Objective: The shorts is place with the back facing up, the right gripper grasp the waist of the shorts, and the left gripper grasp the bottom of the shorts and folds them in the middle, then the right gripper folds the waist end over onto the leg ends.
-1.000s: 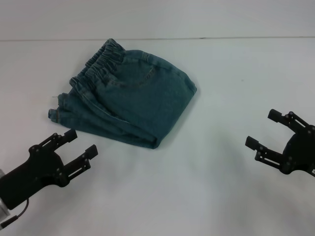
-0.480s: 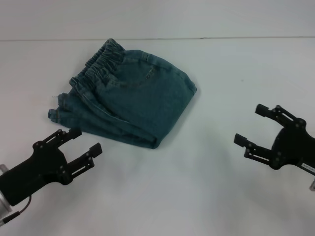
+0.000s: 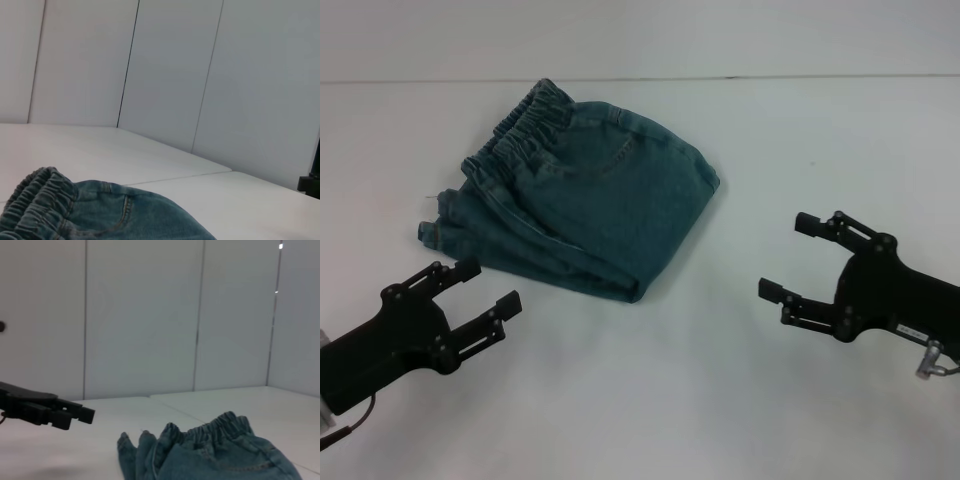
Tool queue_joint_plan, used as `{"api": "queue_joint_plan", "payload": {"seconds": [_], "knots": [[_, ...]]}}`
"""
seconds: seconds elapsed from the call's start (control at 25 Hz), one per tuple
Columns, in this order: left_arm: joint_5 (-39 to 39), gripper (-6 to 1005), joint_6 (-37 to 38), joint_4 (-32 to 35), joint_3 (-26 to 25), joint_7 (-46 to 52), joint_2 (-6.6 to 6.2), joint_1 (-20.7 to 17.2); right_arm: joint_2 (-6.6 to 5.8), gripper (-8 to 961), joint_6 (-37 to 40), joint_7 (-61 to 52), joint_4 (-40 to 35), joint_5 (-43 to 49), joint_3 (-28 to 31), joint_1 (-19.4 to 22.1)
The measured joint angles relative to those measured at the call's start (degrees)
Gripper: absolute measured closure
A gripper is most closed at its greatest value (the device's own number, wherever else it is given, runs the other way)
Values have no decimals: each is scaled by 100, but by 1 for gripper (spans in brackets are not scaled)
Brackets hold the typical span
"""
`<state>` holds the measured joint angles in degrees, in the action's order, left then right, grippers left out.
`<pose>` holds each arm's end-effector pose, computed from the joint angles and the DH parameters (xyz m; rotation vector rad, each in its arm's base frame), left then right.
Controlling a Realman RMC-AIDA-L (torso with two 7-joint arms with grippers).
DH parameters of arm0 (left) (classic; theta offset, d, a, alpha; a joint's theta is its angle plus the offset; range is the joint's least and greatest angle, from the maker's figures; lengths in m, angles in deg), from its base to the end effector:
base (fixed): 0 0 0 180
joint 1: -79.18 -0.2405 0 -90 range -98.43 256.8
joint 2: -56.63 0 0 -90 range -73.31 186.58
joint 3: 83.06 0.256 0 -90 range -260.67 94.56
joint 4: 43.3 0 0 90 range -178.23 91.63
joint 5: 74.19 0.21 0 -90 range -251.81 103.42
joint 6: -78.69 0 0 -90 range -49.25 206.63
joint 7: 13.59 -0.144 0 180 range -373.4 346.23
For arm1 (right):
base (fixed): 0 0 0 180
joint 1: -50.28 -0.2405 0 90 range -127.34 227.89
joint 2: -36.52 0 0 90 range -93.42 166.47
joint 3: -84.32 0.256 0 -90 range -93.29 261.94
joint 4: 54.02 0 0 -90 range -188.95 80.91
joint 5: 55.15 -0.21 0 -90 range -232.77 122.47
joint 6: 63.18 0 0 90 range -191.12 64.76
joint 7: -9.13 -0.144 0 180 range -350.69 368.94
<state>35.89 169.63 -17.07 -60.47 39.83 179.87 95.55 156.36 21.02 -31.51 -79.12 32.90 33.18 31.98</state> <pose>-0.3278 0.2454 -0.0207 -2.3250 -0.6414 -0.8920 0.3009 0.2759 -0.0295 -2.4437 0.2304 0.7998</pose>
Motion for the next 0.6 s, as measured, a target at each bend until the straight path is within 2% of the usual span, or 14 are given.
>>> {"api": "queue_joint_plan", "payload": {"seconds": [0.6], "knots": [[184, 250, 11, 90, -1, 187, -55, 17, 5, 38, -180, -6, 11, 46, -160, -204]]}}
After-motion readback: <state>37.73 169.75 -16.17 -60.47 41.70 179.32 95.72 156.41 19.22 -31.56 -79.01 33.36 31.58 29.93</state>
